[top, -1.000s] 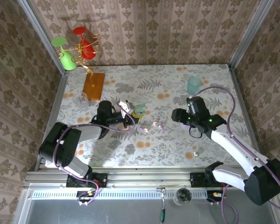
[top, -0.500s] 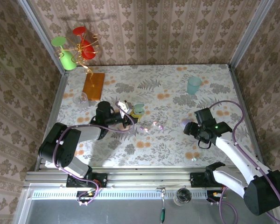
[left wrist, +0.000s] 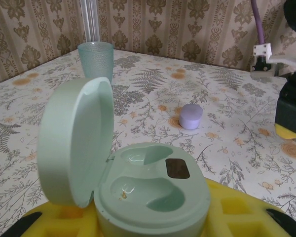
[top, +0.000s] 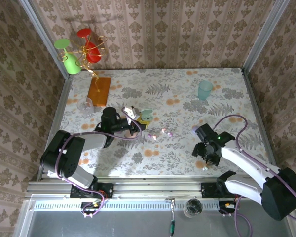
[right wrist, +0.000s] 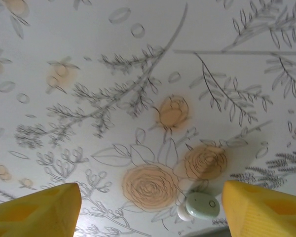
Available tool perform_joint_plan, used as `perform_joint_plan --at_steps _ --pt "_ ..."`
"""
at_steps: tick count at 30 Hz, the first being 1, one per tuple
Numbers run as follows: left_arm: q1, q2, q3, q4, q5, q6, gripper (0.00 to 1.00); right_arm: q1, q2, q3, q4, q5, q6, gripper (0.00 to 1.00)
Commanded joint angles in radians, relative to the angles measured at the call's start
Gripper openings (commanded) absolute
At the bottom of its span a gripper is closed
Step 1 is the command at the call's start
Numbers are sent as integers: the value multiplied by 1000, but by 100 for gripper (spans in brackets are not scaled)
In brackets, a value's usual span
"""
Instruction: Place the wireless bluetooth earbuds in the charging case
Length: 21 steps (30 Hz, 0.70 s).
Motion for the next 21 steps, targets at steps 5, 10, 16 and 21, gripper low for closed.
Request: perform_joint_plan --at_steps 5,10,16,21 --pt "6 -30 19 34 44 -25 35 14 14 7 -115 25 32 75" --pt "5 -29 8 47 39 -25 35 53 102 43 -89 -9 61 74" --pt "7 -33 -2 53 45 -25 35 81 87 40 -60 41 190 73" --pt "7 -32 0 57 50 -25 35 160 62 15 4 65 347 70"
